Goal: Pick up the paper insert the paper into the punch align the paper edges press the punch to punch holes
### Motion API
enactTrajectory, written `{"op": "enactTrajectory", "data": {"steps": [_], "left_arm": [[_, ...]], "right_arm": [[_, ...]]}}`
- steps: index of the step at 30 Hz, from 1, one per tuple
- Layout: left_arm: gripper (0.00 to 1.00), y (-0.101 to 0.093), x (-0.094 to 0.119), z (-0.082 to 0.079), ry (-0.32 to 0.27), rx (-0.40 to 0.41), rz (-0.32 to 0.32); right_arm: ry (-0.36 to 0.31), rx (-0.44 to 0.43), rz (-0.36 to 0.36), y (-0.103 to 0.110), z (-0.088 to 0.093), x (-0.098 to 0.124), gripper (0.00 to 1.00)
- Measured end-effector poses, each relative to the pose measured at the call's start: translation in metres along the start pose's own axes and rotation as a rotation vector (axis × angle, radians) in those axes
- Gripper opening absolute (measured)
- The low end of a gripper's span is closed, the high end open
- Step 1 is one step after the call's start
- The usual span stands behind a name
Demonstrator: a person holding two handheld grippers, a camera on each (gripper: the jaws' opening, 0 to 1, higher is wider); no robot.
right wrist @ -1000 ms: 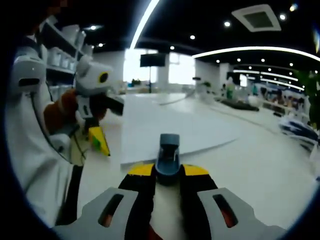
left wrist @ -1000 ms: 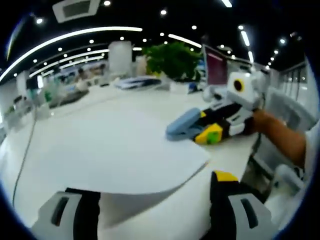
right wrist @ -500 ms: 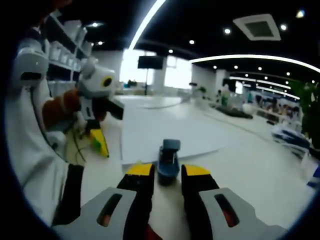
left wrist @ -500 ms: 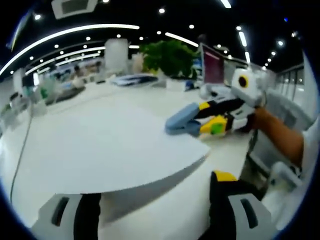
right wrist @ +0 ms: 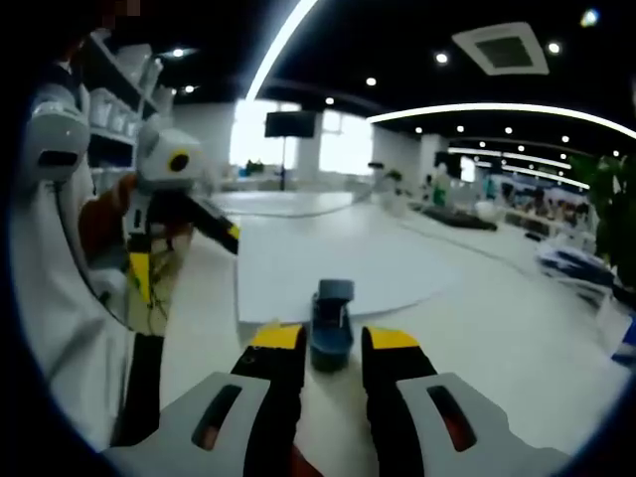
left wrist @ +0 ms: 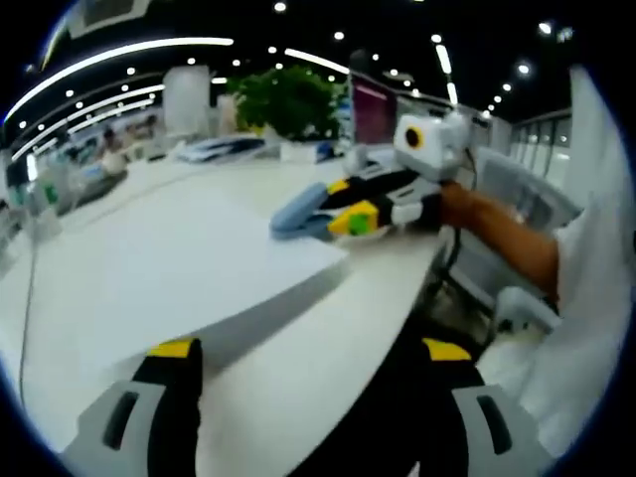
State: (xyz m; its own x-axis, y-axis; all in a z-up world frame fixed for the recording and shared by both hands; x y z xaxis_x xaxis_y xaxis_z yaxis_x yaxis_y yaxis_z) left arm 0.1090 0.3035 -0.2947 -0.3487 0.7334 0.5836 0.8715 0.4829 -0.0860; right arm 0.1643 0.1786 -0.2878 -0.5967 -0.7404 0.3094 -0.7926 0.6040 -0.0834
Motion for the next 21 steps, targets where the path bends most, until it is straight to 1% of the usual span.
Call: {"op": "enactTrajectory", "data": {"steps": [1,5,7,10,12,15,19,21], "left_arm": [[0.88,-0.001,0.001,-0.001,-0.013,0.02,0.019],[0.86,-0.004,0.004,0.002,-0.019,0.055,0.061],[0.86,-0.012,0.006,0.003,-0.022,0.054,0.089],[0.85,-0.022,0.006,0.008,0.001,0.038,0.119],[0.85,-0.023,0.006,0.009,0.006,0.03,0.121],[0.85,-0.024,0.011,0.007,0.011,0.023,0.103],[0.85,-0.028,0.019,-0.001,-0.007,0.017,0.095],[0.84,-0.022,0.022,-0.007,-0.021,0.015,0.072]], "right_arm": [[-0.002,-0.002,0.0,0.0,0.0,-0.001,0.26],[0.004,-0.002,0.0,-0.001,0.001,-0.001,0.26],[0.006,-0.002,-0.001,-0.001,0.002,-0.001,0.26],[0.008,-0.001,-0.004,0.0,0.002,-0.002,0.26],[0.012,-0.001,-0.009,0.0,0.003,-0.002,0.26],[0.018,0.001,-0.01,0.001,0.004,-0.003,0.26],[0.015,-0.002,-0.008,0.0,0.004,-0.002,0.26],[0.016,0.0,-0.008,0.001,0.004,-0.002,0.26]]}}
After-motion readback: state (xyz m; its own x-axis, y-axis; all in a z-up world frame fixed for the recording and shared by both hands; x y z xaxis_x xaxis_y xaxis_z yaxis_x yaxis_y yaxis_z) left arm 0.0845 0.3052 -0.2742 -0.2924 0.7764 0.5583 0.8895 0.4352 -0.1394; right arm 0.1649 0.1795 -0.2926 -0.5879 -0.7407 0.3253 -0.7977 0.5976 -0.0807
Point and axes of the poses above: the point that each gripper's makers call its tool centre point, and the gripper's own axes: x roughly backward along the fingers, y roughly to its left, z roughly out of its underside, the point moved 1 cm from there along x, roughly backward along the fingers, and after that the axes turned 3 degrees about y, right-handed, at the moved point
